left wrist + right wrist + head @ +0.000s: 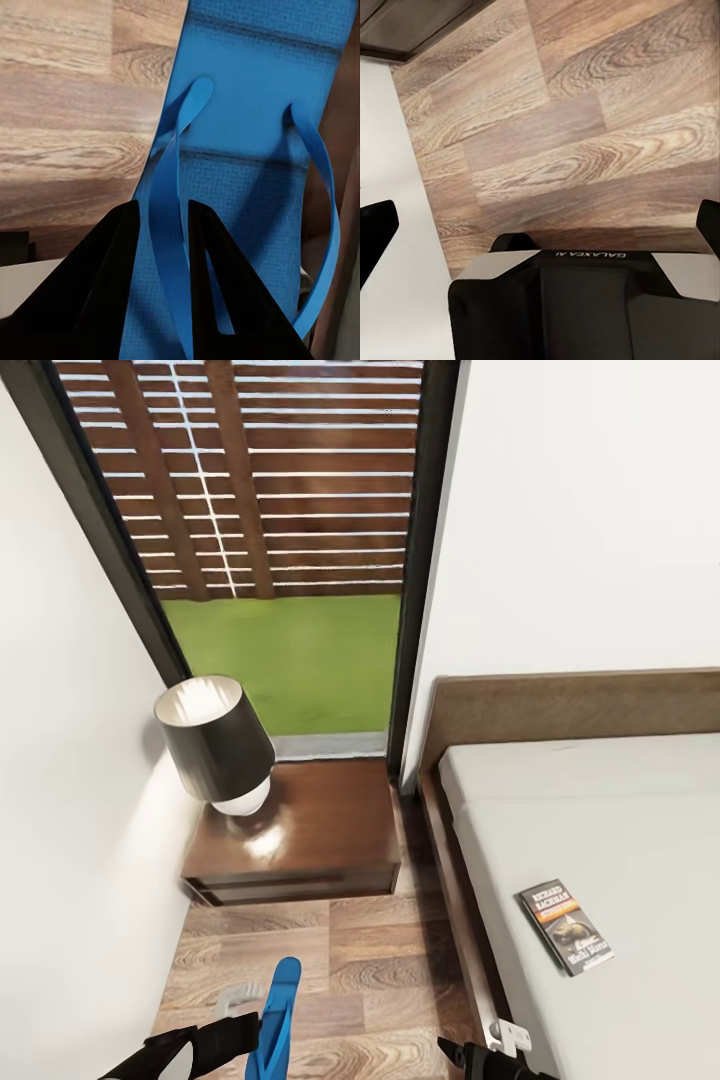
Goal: In the bedroom, move the book from the bed onto either nightstand, and place the two sandals side by side next to the bed.
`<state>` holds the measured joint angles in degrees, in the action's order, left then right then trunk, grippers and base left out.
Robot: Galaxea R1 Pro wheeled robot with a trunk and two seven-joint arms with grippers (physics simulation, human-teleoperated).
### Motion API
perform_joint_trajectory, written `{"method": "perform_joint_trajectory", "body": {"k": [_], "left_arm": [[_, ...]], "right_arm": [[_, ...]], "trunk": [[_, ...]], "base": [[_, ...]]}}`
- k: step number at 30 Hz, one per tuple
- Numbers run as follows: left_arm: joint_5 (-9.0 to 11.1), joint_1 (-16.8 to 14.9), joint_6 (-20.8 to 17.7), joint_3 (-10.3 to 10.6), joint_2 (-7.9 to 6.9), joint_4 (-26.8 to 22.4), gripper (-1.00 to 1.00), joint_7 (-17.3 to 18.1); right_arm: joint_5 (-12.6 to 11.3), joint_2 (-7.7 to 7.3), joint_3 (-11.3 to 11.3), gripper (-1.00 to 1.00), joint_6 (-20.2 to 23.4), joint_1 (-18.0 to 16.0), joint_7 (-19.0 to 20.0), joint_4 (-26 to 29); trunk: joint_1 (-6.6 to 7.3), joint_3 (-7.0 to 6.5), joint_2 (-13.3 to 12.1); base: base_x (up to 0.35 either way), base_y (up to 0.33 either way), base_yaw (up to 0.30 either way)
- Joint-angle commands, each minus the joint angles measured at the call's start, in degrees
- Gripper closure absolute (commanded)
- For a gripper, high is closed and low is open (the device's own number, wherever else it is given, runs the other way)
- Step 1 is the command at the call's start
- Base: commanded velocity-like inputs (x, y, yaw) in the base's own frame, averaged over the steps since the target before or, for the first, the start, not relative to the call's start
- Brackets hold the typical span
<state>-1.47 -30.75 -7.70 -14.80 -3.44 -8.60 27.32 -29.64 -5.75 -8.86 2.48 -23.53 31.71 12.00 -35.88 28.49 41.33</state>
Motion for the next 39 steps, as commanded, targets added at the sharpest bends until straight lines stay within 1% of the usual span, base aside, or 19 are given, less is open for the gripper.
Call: {"method": "perform_joint_trajectory", "body": {"k": [1, 39], "left_arm": [[-0.3, 0.0, -0.5, -0.4, 0.02, -0.1, 1.00, 0.0], [-0.2, 0.0, -0.5, -0.4, 0.02, -0.1, 1.00, 0.1]], "right_arm": [[-0.6, -0.05, -0.4, -1.00, 0.3, 0.0, 0.1, 0.0], [-0.6, -0.04, -0.4, -1.00, 0.2, 0.0, 0.1, 0.0]], "trunk": [[-0.01, -0.04, 0.0], [-0.01, -3.58, 0.0]], "base": [[0.000, 0.000, 0.000], [0.000, 0.000, 0.000]]}}
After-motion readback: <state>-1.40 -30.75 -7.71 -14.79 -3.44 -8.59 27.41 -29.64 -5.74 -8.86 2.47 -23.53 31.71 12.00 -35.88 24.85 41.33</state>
